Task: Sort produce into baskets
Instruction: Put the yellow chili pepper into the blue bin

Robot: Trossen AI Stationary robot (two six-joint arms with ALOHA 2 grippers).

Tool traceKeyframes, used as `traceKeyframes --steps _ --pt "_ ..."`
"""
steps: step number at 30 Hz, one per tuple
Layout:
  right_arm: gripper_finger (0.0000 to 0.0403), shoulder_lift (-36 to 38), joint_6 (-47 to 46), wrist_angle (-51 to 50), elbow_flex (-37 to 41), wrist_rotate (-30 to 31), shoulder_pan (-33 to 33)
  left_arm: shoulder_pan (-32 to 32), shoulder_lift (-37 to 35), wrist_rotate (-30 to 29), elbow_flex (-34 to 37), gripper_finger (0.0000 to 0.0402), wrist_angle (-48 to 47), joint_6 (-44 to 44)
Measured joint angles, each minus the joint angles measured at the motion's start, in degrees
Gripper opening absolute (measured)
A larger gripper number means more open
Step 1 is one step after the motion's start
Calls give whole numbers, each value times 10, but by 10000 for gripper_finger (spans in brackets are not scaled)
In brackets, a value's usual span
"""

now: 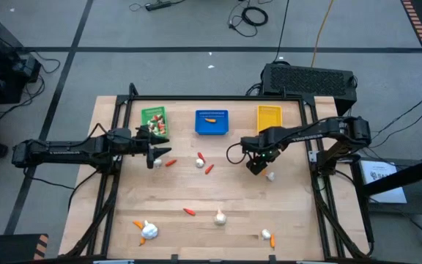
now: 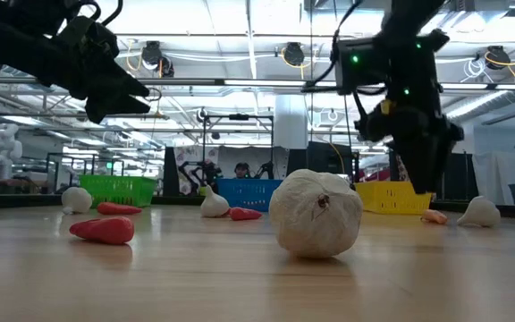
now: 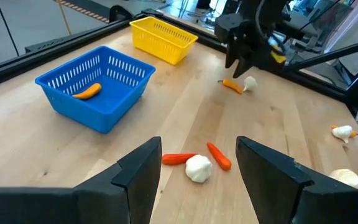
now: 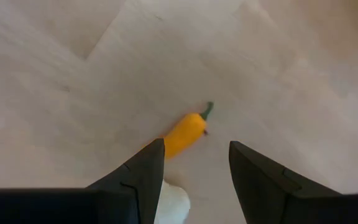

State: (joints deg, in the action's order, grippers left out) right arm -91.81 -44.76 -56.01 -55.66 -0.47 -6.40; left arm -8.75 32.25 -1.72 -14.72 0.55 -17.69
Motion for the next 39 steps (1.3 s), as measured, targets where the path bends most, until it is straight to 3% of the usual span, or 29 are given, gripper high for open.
traceKeyframes --steps 11,16,24,31,35,39 --pt "171 0 -42 129 91 -15 9 0 0 0 0 214 -2 -3" --pt "167 2 -47 141 98 -11 14 0 0 13 0 214 -23 -15" --pt "88 3 -24 144 90 -9 14 2 0 15 0 214 -34 -30" --pt "14 2 42 148 15 27 14 16 0 15 0 214 -49 -30" --pt "10 2 103 179 -59 74 11 22 0 15 0 214 -48 -30" --pt "16 3 159 274 -118 139 -3 22 0 15 0 214 -48 -30"
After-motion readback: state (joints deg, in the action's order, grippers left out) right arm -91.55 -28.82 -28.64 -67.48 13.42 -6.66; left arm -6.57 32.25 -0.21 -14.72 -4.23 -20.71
